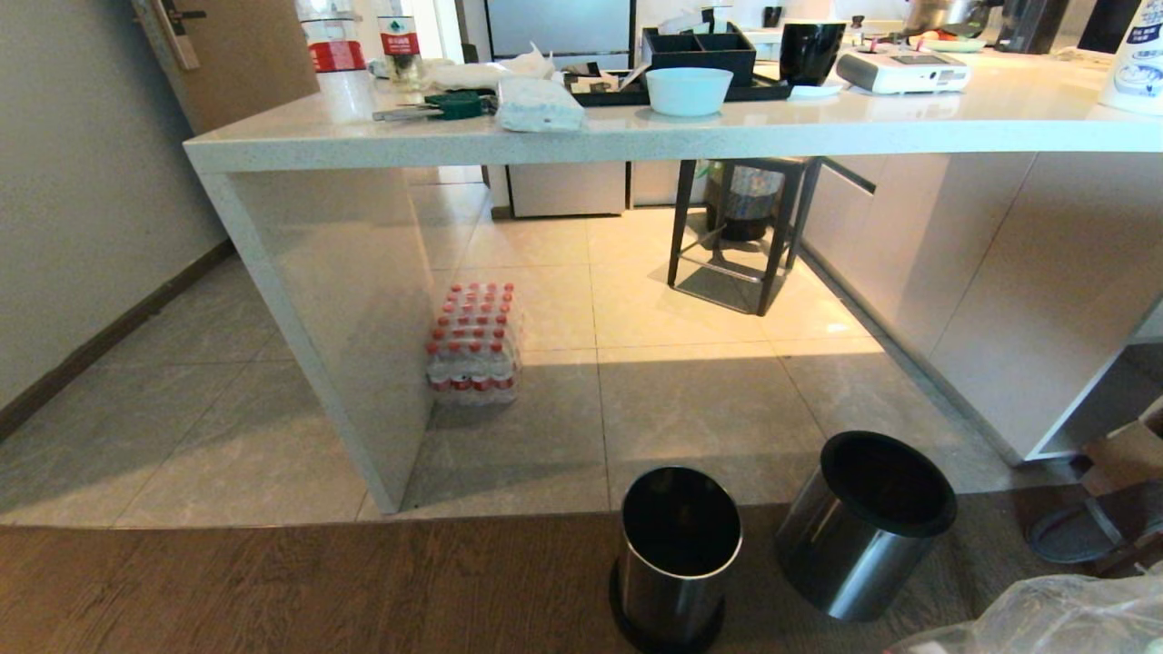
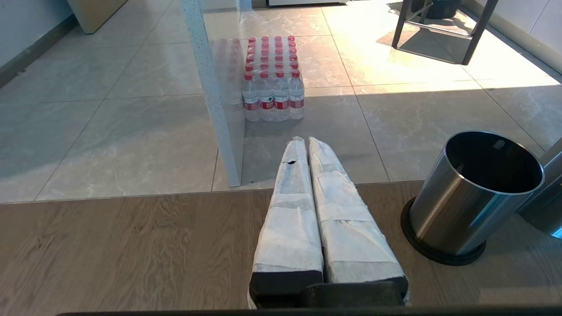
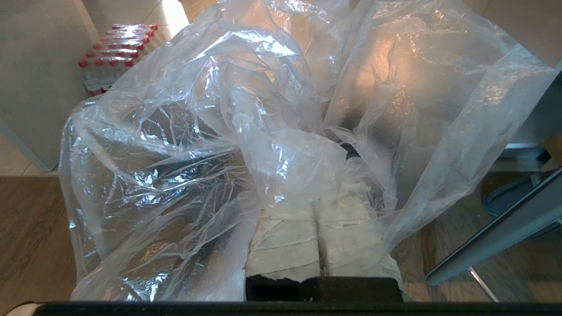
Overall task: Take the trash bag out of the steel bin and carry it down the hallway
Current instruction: Put the trash bag at the door
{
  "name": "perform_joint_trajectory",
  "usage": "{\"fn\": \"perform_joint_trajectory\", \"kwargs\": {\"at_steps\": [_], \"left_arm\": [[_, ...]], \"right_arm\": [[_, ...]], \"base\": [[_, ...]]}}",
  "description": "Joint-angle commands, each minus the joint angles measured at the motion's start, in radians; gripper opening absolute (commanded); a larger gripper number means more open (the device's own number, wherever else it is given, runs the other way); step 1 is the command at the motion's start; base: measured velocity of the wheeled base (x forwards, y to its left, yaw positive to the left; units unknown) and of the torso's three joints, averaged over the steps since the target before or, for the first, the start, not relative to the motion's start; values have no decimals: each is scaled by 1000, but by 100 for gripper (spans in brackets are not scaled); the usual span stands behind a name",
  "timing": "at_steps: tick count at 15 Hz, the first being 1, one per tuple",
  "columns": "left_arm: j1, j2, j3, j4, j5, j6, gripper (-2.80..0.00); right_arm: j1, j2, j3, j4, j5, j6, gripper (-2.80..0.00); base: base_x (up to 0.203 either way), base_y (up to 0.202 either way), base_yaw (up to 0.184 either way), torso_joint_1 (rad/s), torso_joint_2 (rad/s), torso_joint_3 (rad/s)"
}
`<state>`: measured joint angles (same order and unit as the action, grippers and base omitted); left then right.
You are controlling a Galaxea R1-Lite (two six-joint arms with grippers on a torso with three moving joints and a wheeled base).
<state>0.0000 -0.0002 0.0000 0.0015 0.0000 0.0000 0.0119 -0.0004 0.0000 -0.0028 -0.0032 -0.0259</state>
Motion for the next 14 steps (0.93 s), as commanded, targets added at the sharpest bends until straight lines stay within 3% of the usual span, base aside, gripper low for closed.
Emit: {"fn": "perform_joint_trajectory", "kwargs": {"at_steps": [1, 6, 14], "left_arm": [[0, 0, 0, 0, 0, -1, -280], [0, 0, 1, 0, 0, 0, -280], [0, 0, 0, 0, 0, -2, -280]], "right_arm": [[0, 2, 2, 0, 0, 0, -280], [0, 2, 2, 0, 0, 0, -280], [0, 2, 2, 0, 0, 0, -280]], "base": [[0, 0, 0, 0, 0, 0], [3, 27, -8, 2, 1, 1], [0, 186, 0, 1, 2, 4]]}}
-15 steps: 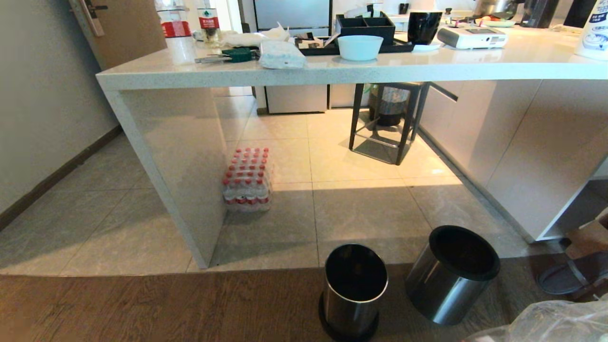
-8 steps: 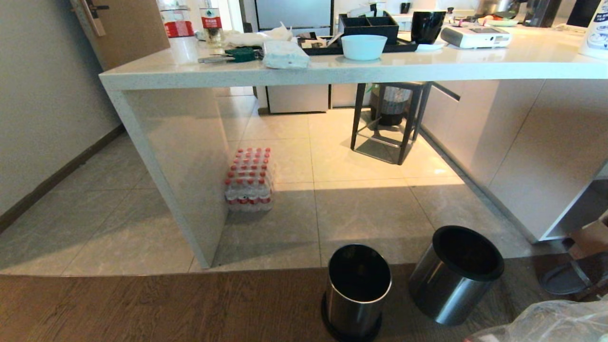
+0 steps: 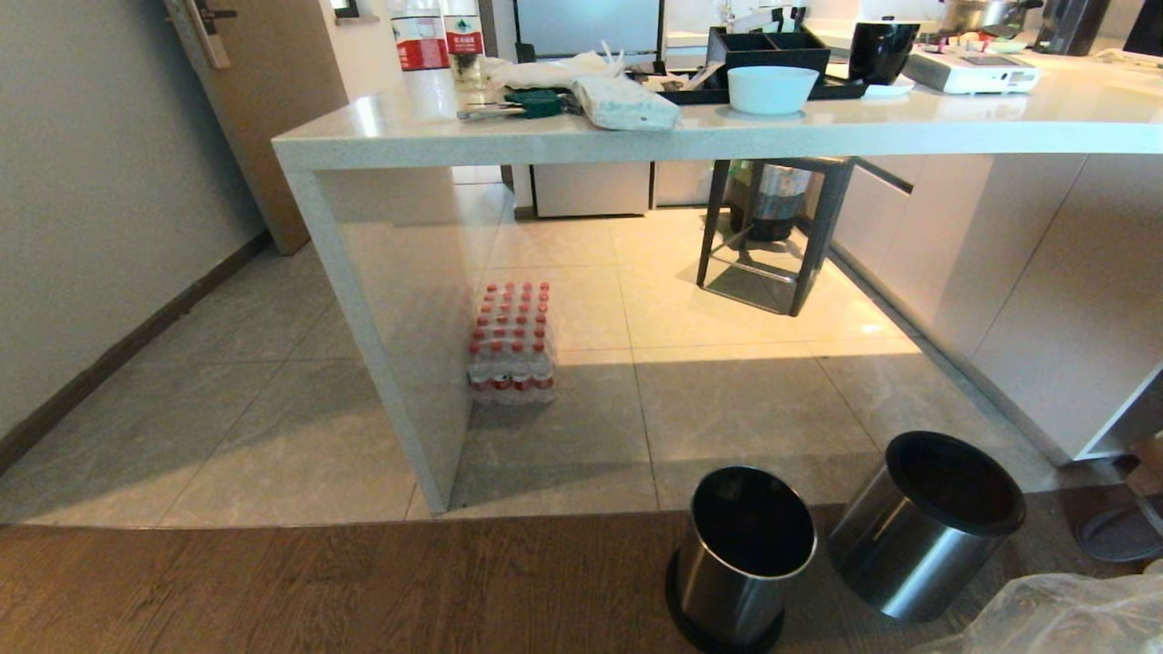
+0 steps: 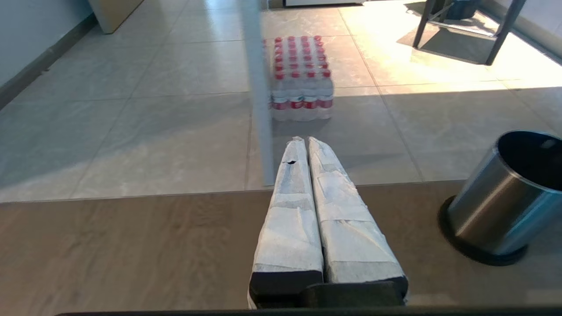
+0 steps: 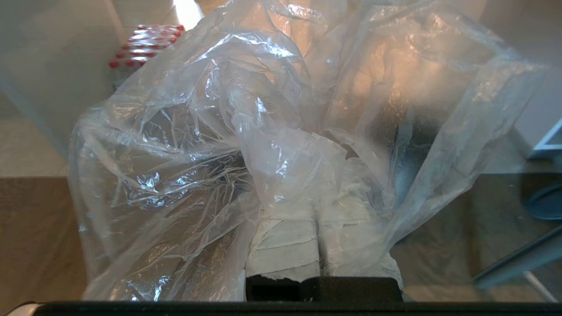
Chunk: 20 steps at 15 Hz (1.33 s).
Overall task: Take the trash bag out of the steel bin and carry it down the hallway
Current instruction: Put the trash bag at the door
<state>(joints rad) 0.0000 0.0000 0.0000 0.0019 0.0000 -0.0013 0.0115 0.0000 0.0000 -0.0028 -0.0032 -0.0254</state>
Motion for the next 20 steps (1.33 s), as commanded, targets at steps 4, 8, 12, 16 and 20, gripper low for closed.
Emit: {"fn": "perform_joint_trajectory", "kwargs": {"at_steps": [4, 8, 12, 16, 20], "left_arm": [[0, 0, 0, 0, 0, 0, -280], [0, 0, 0, 0, 0, 0, -280], [0, 0, 0, 0, 0, 0, -280], [0, 0, 0, 0, 0, 0, -280], [0, -1, 0, 0, 0, 9, -280]], "right_arm": [[1, 2, 2, 0, 0, -1, -280], [1, 2, 2, 0, 0, -1, -280], [1, 2, 2, 0, 0, -1, -280], [1, 2, 2, 0, 0, -1, -280], [1, 2, 2, -1, 0, -1, -280]], "base": [[0, 194, 3, 4, 4, 3], [0, 193, 0, 3, 3, 3], [0, 194, 2, 3, 0, 3], [0, 192, 1, 1, 1, 2], [0, 192, 1, 0, 4, 3]]}}
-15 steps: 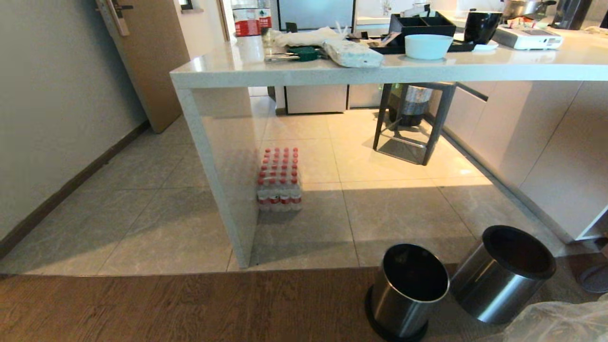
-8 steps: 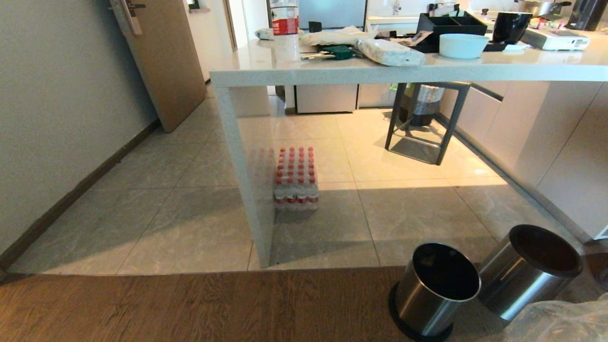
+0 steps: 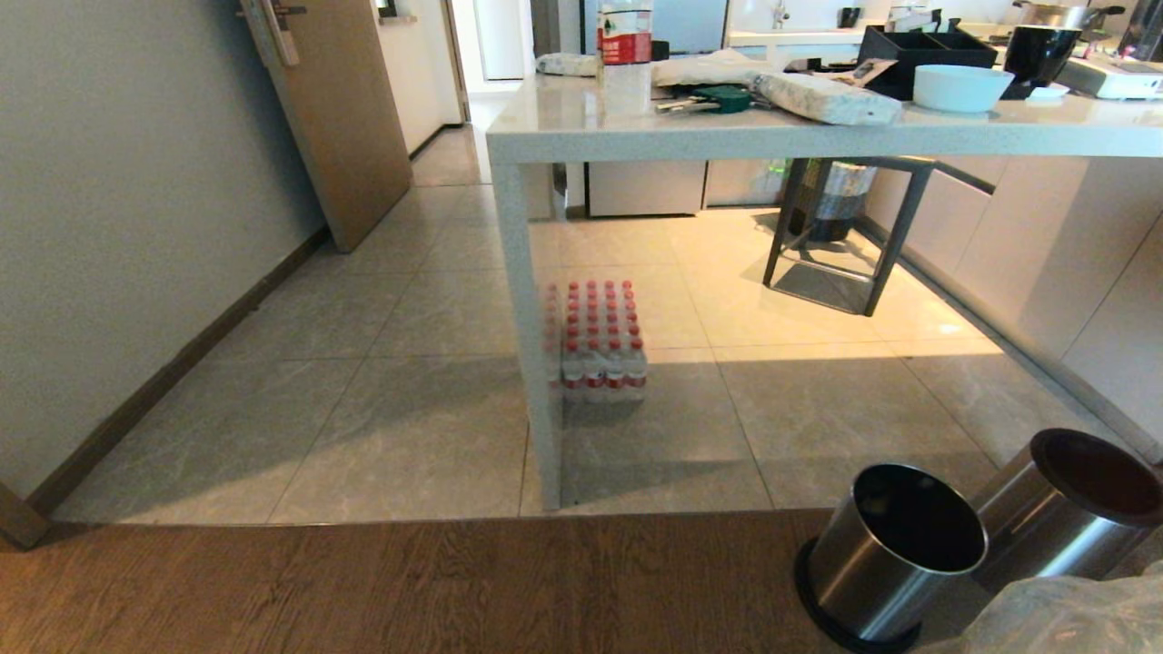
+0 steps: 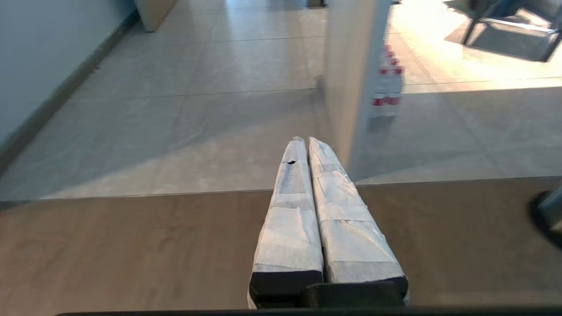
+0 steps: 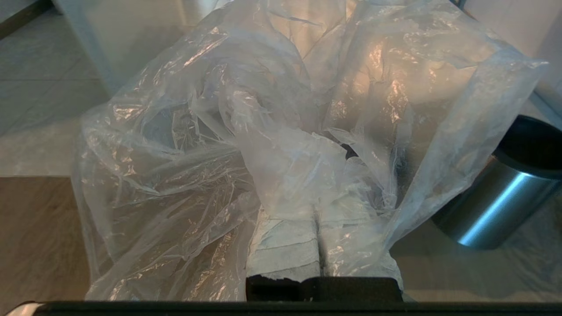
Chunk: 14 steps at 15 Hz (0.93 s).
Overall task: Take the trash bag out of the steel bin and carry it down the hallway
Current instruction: Put the trash bag at the door
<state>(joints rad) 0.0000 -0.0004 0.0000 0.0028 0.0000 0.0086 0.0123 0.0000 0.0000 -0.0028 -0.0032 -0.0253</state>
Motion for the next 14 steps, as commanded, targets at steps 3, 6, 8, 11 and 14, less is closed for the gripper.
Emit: {"fn": "perform_joint_trajectory", "kwargs": {"at_steps": [3, 6, 8, 11, 14], "left_arm": [[0, 0, 0, -1, 0, -12, -280], [0, 0, 0, -1, 0, -11, -280], [0, 0, 0, -1, 0, -13, -280], [0, 0, 0, -1, 0, -10, -280], [0, 0, 0, -1, 0, -10, -280]], "right_arm": [[0, 2, 2, 0, 0, -1, -280], [0, 2, 3, 0, 0, -1, -280], [0, 2, 2, 0, 0, -1, -280], [0, 2, 2, 0, 0, -1, -280], [0, 2, 2, 0, 0, -1, -280]], "base": [[0, 191, 2, 2, 3, 3], [0, 196, -2, 4, 4, 2], [0, 192, 1, 1, 2, 2], [0, 189, 1, 1, 3, 2], [0, 188, 3, 2, 2, 3]]}}
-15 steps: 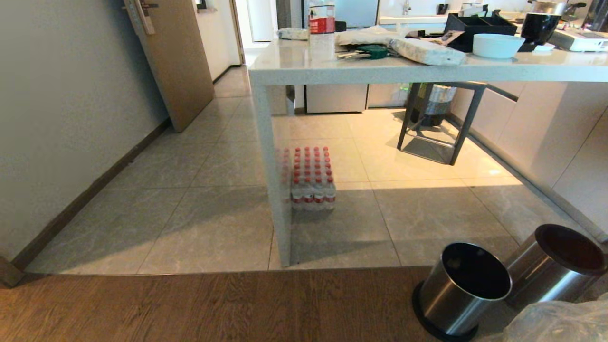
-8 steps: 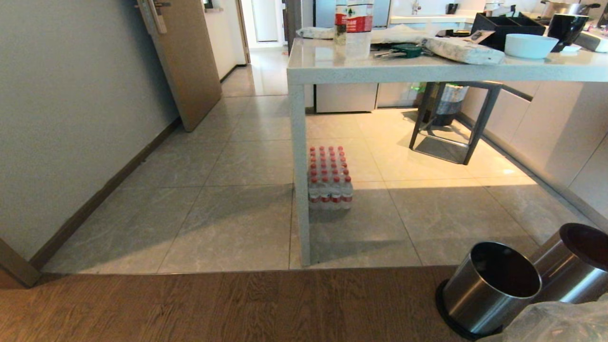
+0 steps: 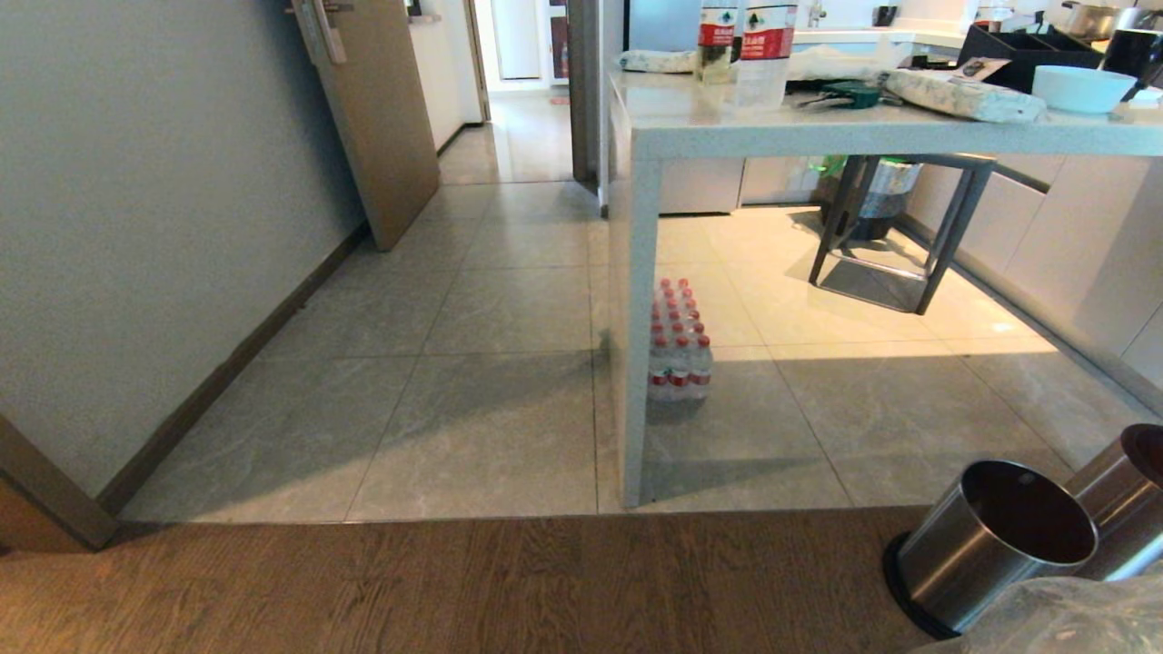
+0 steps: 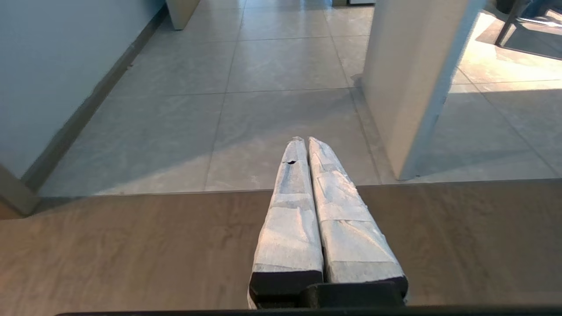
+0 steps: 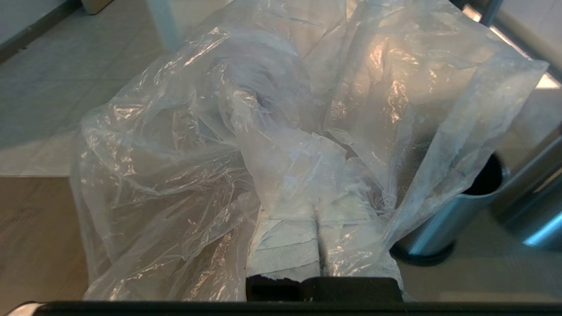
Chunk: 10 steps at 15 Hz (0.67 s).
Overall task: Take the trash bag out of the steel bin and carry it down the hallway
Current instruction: Put the trash bag at the door
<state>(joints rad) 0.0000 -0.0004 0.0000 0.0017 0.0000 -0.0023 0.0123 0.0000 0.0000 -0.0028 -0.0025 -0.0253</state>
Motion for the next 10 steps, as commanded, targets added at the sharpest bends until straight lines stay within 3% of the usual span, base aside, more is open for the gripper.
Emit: {"fn": "perform_joint_trajectory", "kwargs": {"at_steps": [1, 10], "left_arm": [[0, 0, 0, 0, 0, -1, -280], [0, 0, 0, 0, 0, -1, -280]], "right_arm": [[0, 2, 2, 0, -1, -1, -280], [0, 2, 2, 0, -1, -1, -280]], "base": [[0, 189, 0, 6, 4, 2], [0, 194, 0, 0, 2, 2]]}}
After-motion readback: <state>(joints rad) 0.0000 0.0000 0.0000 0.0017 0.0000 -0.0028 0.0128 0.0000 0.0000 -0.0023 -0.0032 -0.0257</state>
